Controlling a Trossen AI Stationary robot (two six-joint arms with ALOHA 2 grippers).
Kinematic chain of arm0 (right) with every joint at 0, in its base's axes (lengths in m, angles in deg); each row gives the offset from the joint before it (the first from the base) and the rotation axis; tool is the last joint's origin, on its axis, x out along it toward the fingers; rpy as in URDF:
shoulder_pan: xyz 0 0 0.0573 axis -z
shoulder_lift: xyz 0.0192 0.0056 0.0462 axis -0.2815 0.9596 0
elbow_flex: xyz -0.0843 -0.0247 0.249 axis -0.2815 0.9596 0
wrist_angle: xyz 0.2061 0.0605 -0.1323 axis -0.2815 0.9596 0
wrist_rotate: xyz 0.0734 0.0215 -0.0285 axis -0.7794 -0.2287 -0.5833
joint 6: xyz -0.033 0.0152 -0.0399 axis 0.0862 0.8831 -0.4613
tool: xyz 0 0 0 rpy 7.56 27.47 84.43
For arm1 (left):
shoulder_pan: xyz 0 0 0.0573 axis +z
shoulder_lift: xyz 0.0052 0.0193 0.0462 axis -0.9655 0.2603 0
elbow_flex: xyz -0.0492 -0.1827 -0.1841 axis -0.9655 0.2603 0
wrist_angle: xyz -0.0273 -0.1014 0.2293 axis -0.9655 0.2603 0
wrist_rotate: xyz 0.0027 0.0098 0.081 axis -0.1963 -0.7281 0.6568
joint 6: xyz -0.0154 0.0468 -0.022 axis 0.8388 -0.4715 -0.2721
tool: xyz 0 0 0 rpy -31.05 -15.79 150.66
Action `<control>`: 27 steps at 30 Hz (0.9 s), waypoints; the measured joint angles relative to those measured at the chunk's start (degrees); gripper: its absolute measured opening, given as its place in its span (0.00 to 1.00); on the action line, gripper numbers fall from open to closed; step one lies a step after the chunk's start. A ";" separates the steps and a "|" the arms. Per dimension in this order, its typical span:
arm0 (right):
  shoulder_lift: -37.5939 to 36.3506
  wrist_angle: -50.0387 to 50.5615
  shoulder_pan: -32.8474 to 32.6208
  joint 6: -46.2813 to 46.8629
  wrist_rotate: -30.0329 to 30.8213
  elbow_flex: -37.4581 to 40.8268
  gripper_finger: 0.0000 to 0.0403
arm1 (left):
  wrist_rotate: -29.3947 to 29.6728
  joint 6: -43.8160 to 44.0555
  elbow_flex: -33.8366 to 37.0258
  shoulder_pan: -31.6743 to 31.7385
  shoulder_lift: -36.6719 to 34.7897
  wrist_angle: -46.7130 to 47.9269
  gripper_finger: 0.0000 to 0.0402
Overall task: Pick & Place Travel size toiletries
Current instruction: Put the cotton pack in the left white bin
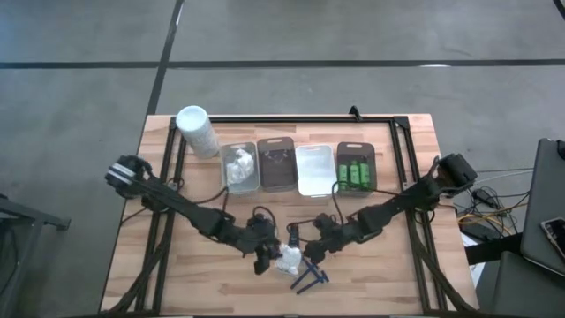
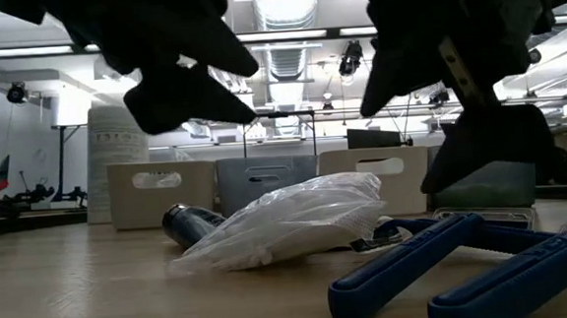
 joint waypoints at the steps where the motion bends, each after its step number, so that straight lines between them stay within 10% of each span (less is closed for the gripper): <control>1: 0.62 -0.09 0.00 -0.02 0.04 -0.57 0.90 | -1.72 -0.04 -0.51 -0.18 1.03 0.14 0.55; 17: 12.91 8.18 1.21 -5.73 -2.97 -15.89 0.89 | -15.41 -0.39 -1.60 -0.57 8.72 -0.01 0.55; 27: 14.27 12.03 3.09 -8.87 -3.05 -19.48 0.80 | -13.73 -1.87 -1.60 -0.39 10.28 0.71 0.55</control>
